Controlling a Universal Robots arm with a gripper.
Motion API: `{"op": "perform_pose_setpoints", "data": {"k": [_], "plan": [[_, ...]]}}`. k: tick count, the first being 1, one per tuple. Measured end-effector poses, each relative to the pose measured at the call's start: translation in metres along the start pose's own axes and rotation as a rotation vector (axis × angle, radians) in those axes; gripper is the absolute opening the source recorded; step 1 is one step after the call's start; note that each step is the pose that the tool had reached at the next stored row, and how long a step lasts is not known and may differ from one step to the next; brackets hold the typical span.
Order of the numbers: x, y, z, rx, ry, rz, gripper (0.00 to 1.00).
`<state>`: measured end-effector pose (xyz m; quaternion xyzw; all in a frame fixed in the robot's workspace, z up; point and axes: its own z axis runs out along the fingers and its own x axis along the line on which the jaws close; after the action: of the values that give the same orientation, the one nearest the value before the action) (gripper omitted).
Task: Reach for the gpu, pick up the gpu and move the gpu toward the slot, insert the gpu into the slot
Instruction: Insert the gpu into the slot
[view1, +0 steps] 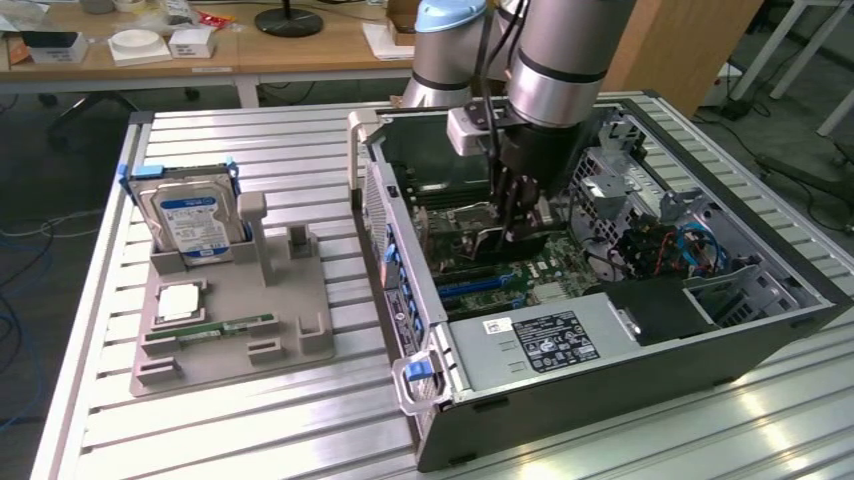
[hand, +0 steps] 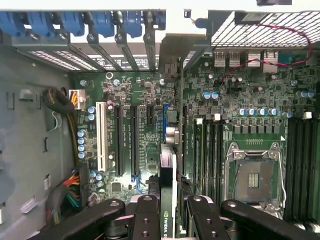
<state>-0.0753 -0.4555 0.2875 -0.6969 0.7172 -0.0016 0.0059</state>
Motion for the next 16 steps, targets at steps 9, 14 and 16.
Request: {"op": "perform_pose_setpoints", "data": {"k": [9, 14, 16], "plan": [[0.0001, 0.0013, 0.0065, 0.0, 0.0002, 0.0, 0.26], [0.0001, 0.0013, 0.0066, 0.0, 0.0001, 0.0, 0.26], [0.0001, 0.0013, 0.0066, 0.0002, 0.0, 0.0, 0.26]]}}
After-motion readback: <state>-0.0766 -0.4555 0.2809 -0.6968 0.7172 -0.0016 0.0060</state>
